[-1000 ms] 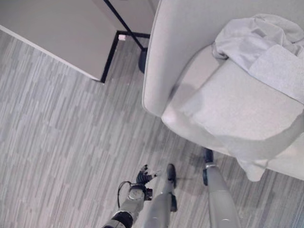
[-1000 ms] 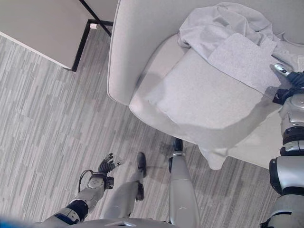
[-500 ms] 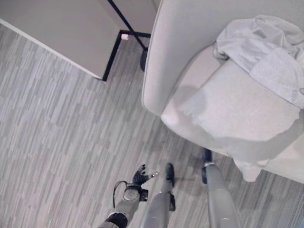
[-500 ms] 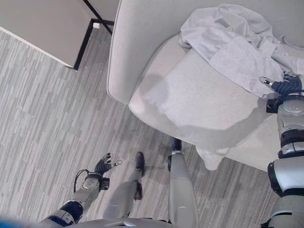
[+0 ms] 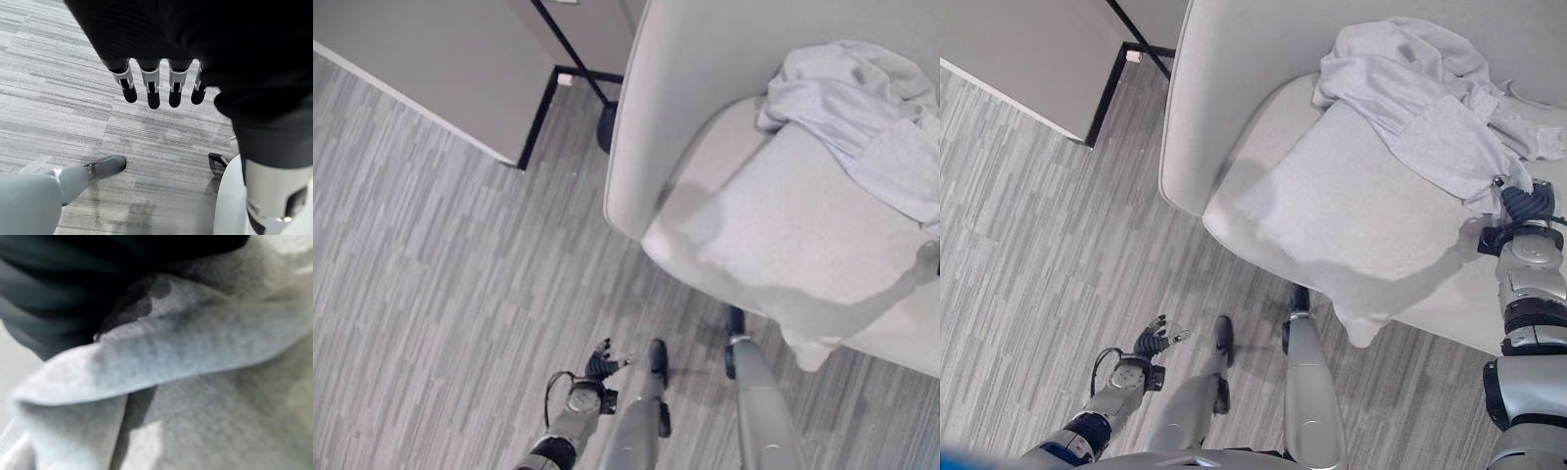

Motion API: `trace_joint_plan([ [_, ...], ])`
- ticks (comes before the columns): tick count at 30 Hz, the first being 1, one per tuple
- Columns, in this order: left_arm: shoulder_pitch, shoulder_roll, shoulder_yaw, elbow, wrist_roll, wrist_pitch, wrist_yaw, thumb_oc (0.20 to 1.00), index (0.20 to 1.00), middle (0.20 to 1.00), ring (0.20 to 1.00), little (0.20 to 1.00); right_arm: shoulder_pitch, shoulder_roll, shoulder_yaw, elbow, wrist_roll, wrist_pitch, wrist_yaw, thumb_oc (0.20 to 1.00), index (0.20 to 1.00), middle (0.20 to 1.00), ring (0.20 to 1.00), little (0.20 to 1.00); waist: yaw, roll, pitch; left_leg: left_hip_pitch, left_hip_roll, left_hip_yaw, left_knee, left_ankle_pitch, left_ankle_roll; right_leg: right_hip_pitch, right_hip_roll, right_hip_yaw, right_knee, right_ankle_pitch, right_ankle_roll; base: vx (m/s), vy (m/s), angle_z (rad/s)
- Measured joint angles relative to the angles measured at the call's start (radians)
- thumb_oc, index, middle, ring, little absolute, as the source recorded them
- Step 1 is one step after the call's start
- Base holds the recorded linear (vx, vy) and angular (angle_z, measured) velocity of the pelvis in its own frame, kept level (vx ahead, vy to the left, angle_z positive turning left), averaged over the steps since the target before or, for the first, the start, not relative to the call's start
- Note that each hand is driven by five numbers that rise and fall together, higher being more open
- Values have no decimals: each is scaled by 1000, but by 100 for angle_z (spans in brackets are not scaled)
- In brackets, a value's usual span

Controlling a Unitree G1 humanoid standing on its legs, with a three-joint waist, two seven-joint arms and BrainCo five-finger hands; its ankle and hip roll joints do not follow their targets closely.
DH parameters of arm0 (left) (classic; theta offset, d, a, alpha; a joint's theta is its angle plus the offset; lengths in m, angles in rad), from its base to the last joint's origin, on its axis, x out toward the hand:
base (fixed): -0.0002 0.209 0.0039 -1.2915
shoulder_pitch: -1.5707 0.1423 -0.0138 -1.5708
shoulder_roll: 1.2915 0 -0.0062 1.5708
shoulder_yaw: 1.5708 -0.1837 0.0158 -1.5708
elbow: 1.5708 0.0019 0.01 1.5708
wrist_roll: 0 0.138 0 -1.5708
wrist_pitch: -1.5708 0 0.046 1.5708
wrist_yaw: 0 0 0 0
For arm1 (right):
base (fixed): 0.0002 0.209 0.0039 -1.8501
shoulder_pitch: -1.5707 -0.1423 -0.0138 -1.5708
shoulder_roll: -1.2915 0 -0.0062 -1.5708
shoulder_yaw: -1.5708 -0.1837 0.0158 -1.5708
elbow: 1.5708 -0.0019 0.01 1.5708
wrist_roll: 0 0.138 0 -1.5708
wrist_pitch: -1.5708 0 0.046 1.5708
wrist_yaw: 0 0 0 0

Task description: Hang the clothes on the sofa on the clothes rack.

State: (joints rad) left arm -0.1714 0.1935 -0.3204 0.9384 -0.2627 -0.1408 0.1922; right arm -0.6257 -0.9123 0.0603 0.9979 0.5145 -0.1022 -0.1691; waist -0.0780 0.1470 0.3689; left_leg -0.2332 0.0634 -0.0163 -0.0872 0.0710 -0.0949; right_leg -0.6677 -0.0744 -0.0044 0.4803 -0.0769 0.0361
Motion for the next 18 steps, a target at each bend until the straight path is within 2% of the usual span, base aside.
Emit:
trace_joint_plan([
  [9,0,7,14,-6,0,2,1,1000,1000,1000,1000,1000,63,16,-109,-15,124,-10,-21,200,200,200,200,200,-1,-14,-3,32,0,-9,-4,-2,-3,45,-9,-9,-17,0,4,-6,9,3],
  [18,6,8,15,-22,4,19,0,1000,1000,1000,1000,1000,216,12,-253,-131,143,-12,-39,200,200,200,200,200,-6,-22,-6,72,-8,-27,-5,-11,-5,109,-31,-28,-30,-5,15,-6,17,7],
])
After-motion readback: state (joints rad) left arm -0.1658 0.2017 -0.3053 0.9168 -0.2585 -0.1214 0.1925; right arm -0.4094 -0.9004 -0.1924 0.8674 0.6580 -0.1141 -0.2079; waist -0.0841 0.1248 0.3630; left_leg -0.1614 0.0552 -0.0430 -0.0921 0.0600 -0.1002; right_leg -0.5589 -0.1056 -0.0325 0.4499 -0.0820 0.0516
